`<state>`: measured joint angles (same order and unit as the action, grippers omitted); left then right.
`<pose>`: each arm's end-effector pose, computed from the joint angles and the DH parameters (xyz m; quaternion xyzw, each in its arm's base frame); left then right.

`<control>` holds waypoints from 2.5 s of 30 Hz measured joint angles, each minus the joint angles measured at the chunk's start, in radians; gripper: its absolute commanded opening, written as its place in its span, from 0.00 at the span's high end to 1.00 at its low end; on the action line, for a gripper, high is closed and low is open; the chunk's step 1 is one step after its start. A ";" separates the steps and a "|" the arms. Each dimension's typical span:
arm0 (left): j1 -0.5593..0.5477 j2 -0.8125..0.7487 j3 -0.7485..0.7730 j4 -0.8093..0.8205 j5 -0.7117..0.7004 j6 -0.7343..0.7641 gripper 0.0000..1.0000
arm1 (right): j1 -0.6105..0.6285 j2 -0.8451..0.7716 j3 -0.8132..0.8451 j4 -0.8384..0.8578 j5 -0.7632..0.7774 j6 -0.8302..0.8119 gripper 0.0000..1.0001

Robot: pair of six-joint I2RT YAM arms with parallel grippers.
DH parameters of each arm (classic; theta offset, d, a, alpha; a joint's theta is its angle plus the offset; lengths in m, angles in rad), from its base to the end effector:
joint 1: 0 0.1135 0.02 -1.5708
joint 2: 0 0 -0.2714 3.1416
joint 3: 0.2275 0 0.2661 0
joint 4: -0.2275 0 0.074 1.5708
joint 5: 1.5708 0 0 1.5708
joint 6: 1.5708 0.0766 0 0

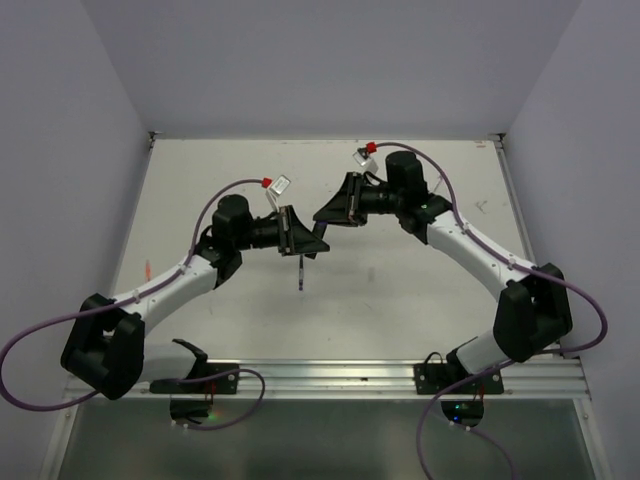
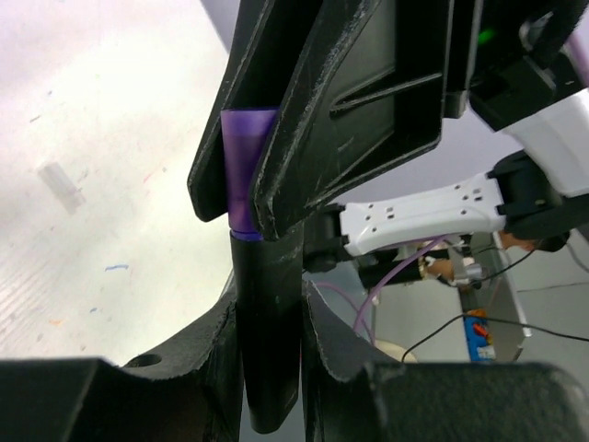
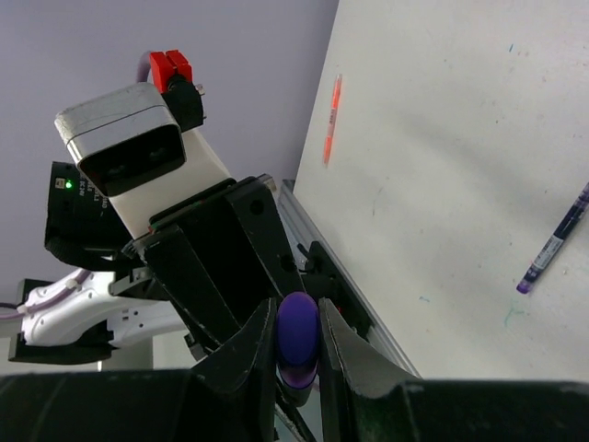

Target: Open the pen caps

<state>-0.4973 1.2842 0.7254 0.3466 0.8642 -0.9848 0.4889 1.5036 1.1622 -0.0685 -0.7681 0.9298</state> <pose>0.2498 -0.2019 0.2612 0.0848 0.7491 -0.6255 0.2009 0.3145 0.2276 0.3026 -0.0310 0.8015 0.5689 0.1817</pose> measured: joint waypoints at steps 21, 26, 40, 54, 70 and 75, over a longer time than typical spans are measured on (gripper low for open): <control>0.020 0.090 0.122 -0.330 -0.163 0.185 1.00 | -0.209 0.196 0.303 -0.353 0.247 -0.142 1.00; 0.027 0.091 0.134 -0.518 -0.391 0.302 1.00 | -0.209 0.203 0.228 -0.641 0.381 -0.340 1.00; 0.021 0.229 0.045 -0.642 -0.826 0.406 1.00 | -0.209 0.174 0.075 -0.830 0.487 -0.495 1.00; -0.037 0.302 0.079 -0.592 -0.853 0.377 0.98 | -0.209 0.173 0.065 -0.834 0.491 -0.504 1.00; -0.051 0.289 0.025 -0.491 -0.824 0.306 0.68 | -0.209 0.281 -0.003 -0.777 0.489 -0.508 1.00; -0.051 0.293 0.025 -0.481 -0.811 0.289 0.65 | -0.209 0.303 0.004 -0.772 0.489 -0.512 1.00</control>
<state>-0.5484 1.5776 0.7502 -0.1341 0.0536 -0.6960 0.2794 1.8069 1.1664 -0.8410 -0.2790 0.4175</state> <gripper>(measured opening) 0.337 0.219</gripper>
